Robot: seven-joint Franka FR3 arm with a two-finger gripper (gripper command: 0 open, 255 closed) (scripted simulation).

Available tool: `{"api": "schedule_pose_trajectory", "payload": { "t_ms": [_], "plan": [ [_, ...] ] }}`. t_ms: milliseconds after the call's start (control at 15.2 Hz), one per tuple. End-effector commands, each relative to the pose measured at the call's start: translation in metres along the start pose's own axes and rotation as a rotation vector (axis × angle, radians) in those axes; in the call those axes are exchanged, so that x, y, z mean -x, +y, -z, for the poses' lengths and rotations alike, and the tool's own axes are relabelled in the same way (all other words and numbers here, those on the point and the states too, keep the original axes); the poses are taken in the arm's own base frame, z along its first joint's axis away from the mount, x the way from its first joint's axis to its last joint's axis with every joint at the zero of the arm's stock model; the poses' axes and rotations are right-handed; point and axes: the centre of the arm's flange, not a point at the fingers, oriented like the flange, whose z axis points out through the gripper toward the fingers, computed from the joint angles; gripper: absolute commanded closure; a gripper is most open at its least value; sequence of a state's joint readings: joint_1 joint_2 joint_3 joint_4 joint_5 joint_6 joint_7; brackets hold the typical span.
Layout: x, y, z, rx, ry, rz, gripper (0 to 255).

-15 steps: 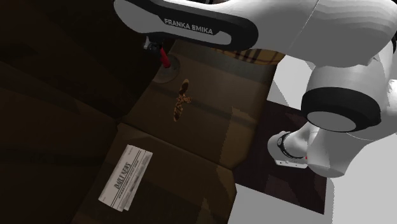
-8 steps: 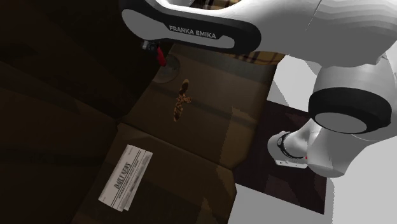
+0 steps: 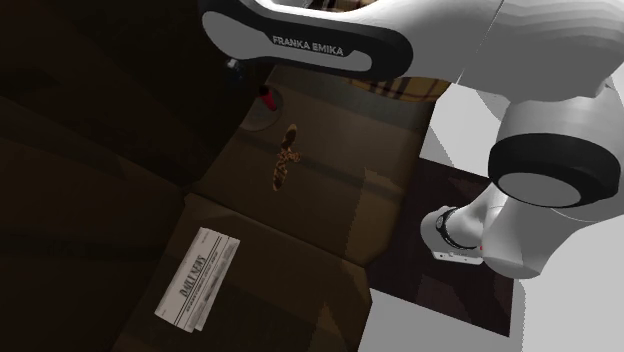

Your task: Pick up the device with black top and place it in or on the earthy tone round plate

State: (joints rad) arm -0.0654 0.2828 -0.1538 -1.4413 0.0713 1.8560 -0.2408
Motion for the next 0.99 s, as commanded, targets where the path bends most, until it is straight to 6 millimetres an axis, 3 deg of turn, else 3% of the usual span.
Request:
{"api": "schedule_pose_trajectory", "payload": {
  "t_ms": [0, 66, 132, 396, 924],
  "plan": [
    [0.003, 0.047, -0.075, 0.012, -0.097, -0.061, 0],
    [-0.001, 0.036, -0.070, 0.013, -0.096, -0.061, 0],
    [-0.022, 0.010, -0.070, 0.017, -0.092, -0.058, 0],
    [-0.026, 0.009, -0.020, 0.017, -0.092, -0.058, 0],
    [-0.026, 0.009, -0.020, 0.017, -0.092, -0.058, 0]
  ]
}}
